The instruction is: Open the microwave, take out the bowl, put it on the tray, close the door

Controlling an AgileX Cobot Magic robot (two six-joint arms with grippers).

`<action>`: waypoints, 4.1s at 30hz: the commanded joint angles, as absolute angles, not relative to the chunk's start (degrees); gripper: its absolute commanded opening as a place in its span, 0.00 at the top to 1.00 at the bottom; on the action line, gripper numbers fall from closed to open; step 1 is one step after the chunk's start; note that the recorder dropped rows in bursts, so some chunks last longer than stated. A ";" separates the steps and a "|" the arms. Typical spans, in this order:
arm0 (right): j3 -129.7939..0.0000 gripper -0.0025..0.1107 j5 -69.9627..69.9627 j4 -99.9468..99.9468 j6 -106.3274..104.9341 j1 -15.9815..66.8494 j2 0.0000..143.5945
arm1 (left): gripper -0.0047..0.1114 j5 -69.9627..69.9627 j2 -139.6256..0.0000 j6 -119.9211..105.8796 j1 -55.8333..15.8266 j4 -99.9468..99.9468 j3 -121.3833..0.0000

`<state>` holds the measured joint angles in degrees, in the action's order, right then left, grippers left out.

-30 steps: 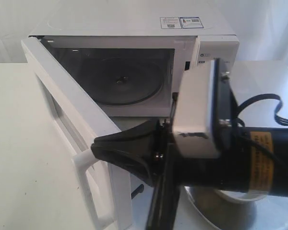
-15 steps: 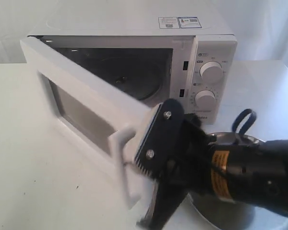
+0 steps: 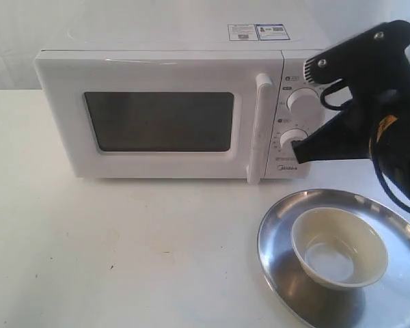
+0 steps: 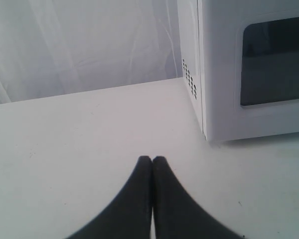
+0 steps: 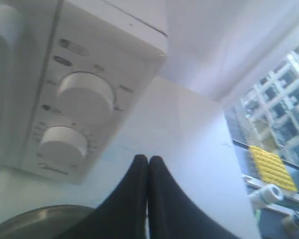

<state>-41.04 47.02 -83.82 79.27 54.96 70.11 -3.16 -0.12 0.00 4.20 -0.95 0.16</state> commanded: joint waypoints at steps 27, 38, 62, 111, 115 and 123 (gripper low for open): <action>-18.75 0.98 -0.34 -98.91 105.57 54.91 12.91 | 0.96 -3.37 0.00 0.00 3.96 -0.50 0.00; -6.53 0.98 22.83 -99.31 102.96 54.58 11.83 | 0.96 -3.37 0.00 0.00 3.96 -0.50 0.00; 0.00 0.98 12.97 -99.93 102.23 25.56 1.17 | 0.96 -3.37 0.00 0.00 3.96 -0.50 0.00; 0.00 0.98 1.92 -10.12 9.02 10.65 0.00 | 0.96 -3.37 0.00 0.00 3.96 -0.50 0.00; 0.00 0.98 2.07 -9.48 9.02 10.65 0.00 | 0.96 -3.37 0.00 0.00 3.96 -0.50 0.00; 0.00 0.98 2.18 -2.77 1.68 10.65 0.00 | 0.96 -3.37 0.00 0.00 3.96 -0.50 0.00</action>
<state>-0.31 2.27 -4.54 4.24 10.97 0.33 -3.16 -0.12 0.00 4.20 -0.95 0.16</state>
